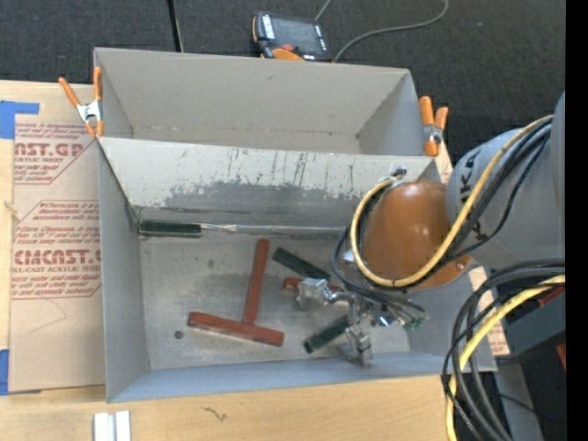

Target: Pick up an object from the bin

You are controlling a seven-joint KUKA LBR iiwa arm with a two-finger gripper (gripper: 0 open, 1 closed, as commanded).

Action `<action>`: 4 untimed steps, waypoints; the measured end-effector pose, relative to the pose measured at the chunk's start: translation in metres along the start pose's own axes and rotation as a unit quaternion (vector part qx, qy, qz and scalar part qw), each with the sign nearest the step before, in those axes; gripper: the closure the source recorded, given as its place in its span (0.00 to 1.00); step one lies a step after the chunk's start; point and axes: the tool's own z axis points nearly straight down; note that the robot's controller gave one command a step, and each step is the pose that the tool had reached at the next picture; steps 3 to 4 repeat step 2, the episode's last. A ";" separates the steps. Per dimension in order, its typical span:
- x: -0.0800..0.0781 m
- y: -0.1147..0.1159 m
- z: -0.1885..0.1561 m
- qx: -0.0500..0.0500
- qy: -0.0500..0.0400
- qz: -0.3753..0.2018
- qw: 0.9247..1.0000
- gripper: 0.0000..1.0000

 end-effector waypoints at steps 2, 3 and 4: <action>-0.035 0.005 -0.131 -0.001 0.003 -0.018 1.000 1.00; -0.035 0.005 -0.131 -0.001 0.003 -0.018 1.000 1.00; -0.035 0.005 -0.131 -0.001 0.003 -0.018 1.000 1.00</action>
Offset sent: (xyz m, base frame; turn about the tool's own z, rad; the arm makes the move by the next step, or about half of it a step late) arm 0.0000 0.0000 0.0000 0.0000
